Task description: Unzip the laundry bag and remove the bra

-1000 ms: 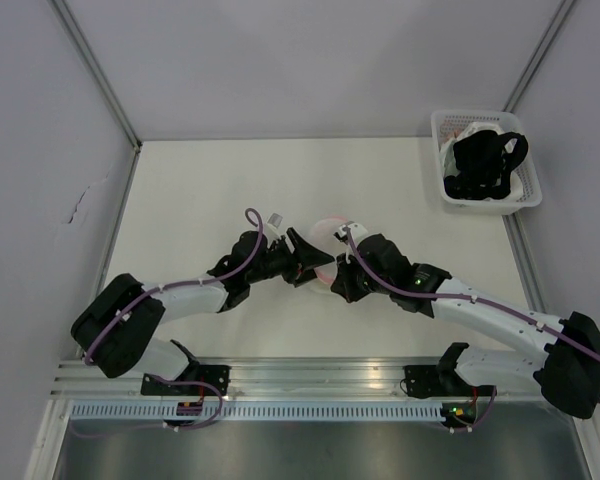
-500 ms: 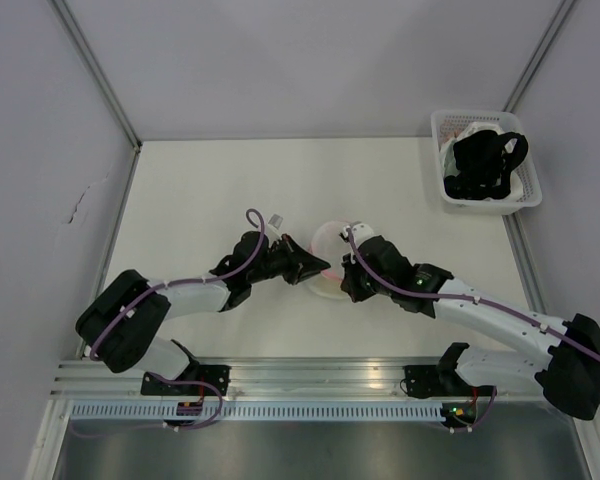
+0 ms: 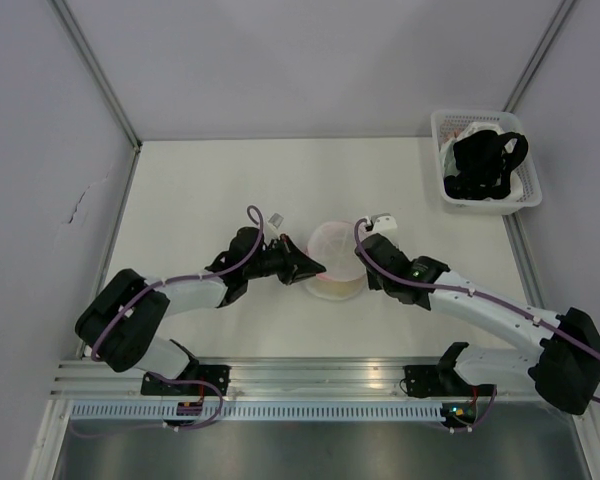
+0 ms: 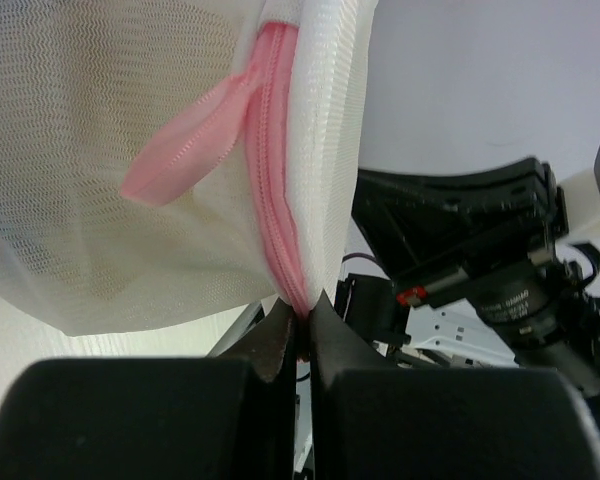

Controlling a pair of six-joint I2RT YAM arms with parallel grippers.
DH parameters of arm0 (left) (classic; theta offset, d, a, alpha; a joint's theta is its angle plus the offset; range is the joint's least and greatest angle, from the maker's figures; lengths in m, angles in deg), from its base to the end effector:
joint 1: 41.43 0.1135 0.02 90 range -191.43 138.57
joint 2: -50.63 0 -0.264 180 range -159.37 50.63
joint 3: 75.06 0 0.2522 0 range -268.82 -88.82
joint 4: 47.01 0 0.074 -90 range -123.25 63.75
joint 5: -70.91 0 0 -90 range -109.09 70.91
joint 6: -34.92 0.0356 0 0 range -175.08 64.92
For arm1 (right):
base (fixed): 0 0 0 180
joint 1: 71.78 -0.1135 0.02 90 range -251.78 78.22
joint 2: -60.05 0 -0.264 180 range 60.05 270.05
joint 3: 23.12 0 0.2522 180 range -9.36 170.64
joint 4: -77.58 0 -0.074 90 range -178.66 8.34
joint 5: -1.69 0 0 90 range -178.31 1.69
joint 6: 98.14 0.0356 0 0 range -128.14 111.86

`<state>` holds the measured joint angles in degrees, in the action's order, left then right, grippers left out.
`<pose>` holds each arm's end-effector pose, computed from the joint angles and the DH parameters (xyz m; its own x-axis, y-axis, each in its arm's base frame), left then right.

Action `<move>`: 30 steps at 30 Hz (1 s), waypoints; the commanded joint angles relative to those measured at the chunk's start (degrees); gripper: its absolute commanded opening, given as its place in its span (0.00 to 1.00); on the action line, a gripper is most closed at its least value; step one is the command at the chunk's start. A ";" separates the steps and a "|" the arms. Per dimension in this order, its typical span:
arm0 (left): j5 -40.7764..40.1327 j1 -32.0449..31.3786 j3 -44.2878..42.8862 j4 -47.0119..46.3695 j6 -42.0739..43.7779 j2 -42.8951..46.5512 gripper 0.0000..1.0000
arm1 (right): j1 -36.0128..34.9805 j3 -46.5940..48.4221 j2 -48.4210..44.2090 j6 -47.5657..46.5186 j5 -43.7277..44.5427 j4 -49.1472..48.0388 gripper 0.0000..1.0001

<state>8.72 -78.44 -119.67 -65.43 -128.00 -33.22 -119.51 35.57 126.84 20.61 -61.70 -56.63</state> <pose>0.2181 -0.1852 0.1790 -0.9252 -0.3614 -0.1160 -0.0127 0.3349 -0.9422 0.1652 0.1580 0.2351 -0.7092 -0.1409 -0.6907 -0.1630 0.9860 -0.0338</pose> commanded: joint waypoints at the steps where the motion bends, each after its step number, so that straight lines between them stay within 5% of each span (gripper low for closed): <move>1: 6.11 0.45 -2.02 1.24 5.24 -0.43 0.02 | 3.07 2.10 2.47 -1.67 6.00 -1.43 0.00; 22: 12.71 4.23 -6.67 7.05 10.87 -0.87 0.05 | 10.11 3.06 7.66 -4.14 1.79 -8.74 0.00; 23: 12.53 5.36 -8.24 6.87 11.05 -1.66 0.32 | 10.11 2.63 6.62 -4.14 0.99 -8.65 0.00; 26: 9.82 7.74 -11.41 6.88 12.37 -2.28 0.81 | 10.11 1.40 4.07 -4.23 -1.73 -8.57 0.00; 28: 8.58 8.71 -11.86 3.90 11.24 -2.11 0.97 | 10.11 0.87 2.66 -4.41 -3.05 -8.22 0.01; 30: 6.56 8.89 -10.20 1.26 8.95 1.04 1.00 | 10.02 0.51 0.55 -4.15 -4.28 -7.17 0.00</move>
<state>17.55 -70.20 -129.20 -59.73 -118.56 -34.99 -109.43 36.42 131.12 17.03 -64.24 -64.63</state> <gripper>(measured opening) 0.984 0.007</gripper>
